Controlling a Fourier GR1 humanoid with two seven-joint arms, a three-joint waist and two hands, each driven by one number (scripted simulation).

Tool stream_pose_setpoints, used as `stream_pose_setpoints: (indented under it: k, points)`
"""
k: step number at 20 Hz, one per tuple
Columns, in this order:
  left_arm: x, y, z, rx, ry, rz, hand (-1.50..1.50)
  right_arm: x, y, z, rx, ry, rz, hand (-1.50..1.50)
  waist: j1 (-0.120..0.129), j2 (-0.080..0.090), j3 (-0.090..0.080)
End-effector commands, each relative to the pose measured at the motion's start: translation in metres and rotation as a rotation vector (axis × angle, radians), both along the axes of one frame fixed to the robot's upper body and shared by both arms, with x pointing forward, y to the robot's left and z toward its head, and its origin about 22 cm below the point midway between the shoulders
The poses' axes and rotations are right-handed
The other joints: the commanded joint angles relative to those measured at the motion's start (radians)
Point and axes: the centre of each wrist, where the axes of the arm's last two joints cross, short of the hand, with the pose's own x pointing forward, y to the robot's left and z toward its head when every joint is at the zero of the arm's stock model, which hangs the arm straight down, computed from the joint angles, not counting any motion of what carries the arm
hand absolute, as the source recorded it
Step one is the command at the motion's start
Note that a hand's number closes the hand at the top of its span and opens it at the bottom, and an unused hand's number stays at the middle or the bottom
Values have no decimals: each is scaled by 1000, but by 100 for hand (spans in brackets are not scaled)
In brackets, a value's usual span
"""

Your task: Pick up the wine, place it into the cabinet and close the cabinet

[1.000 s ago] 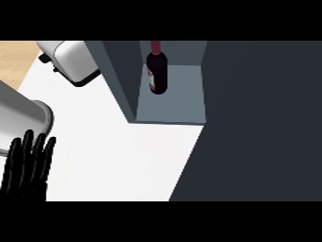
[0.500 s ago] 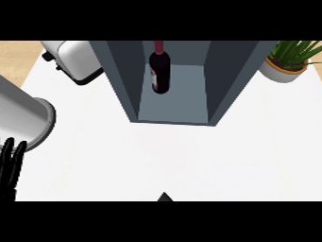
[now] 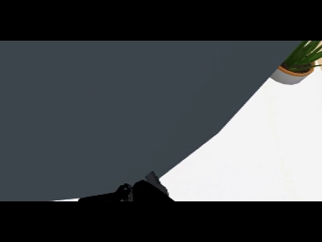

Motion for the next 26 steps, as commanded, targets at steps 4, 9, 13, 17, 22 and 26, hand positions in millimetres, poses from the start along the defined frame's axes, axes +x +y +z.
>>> stream_pose_setpoints:
  k: [4,9,13,17,22,26]
  points:
    - [2,19,10,-18,-14,-6,-150,51,59,40,-46,-14,-21,150,11,3,1]
    - [5,38,25,-11,-19,-24,-150,99,81,61,-41,-32,-64,150,23,9,1]
    - [12,50,26,9,-25,-29,-150,120,85,72,-86,120,102,150,26,18,1]
    - [6,48,19,-5,-30,-44,-150,141,83,47,-193,254,326,150,35,23,2]
    - [7,61,31,-8,-18,-9,-150,192,77,47,-98,328,238,150,0,12,2]
    - [7,56,32,-8,-36,12,-150,224,59,31,-76,196,54,150,-7,18,3]
